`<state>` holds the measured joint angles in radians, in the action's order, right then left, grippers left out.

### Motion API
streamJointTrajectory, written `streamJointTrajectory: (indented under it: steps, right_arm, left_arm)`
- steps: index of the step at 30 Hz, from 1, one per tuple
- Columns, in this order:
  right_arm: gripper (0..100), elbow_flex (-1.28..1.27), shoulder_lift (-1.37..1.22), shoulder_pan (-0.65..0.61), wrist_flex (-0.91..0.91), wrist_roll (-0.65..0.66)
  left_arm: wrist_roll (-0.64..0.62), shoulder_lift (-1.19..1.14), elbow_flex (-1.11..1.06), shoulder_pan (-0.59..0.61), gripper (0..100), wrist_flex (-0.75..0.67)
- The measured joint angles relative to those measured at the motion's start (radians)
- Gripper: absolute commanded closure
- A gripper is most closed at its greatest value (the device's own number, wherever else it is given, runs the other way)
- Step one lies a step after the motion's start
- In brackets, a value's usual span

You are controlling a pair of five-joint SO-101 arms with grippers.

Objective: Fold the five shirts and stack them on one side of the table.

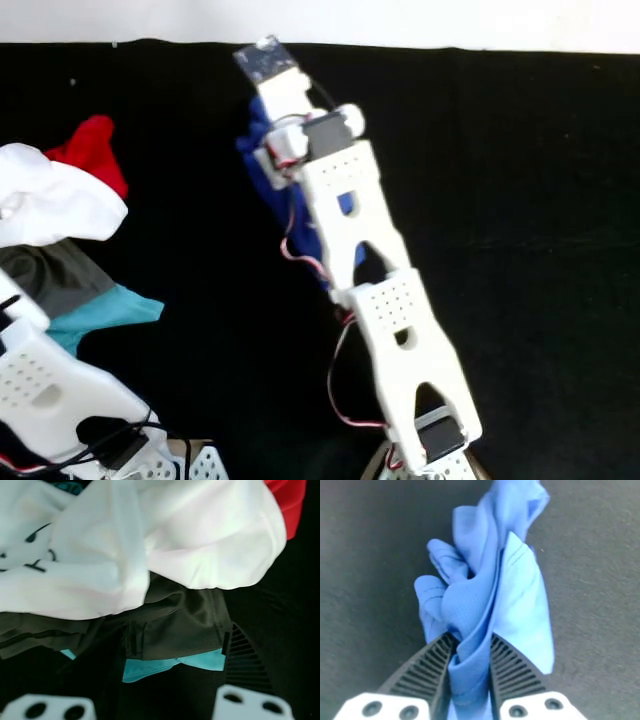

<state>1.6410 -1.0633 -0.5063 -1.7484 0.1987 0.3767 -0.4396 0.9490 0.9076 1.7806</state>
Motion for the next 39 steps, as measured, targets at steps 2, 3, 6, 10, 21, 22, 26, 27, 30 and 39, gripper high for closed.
streamJointTrajectory:
  steps: [2,3,6,10,21,22,26,27,30,39]
  right_arm:
    - [90.8,0.002,0.000,0.008,0.000,0.008]
    - [88.2,0.002,0.000,0.008,0.000,0.009]
    - [88.6,-0.028,0.000,0.006,0.000,0.009]
    - [95.3,-0.072,0.000,0.005,0.000,0.009]
    - [80.0,-0.081,0.000,0.005,0.000,0.009]
    - [80.5,-0.081,0.000,0.005,0.000,0.009]
    - [83.4,-0.081,0.000,-0.002,-0.002,0.009]
    - [83.4,-0.081,0.003,-0.002,-0.003,0.009]
    - [83.3,-0.081,0.048,-0.002,-0.003,0.009]
    - [83.3,-0.175,0.118,-0.002,-0.003,0.009]
  left_arm:
    - [0.000,0.000,0.000,-0.014,72,0.000]
    - [0.000,0.000,0.000,-0.017,72,0.000]
    - [0.000,0.000,0.000,-0.017,72,0.000]
    - [0.000,0.000,0.000,-0.017,72,0.000]
    - [0.000,0.000,0.000,-0.017,72,0.000]
    - [0.000,0.000,0.000,-0.017,72,0.000]
    - [0.000,0.000,0.000,-0.017,72,0.000]
    - [0.000,0.000,0.000,-0.017,72,0.000]
    - [0.000,0.000,0.000,-0.017,72,0.000]
    - [0.000,0.000,0.000,-0.017,72,0.000]
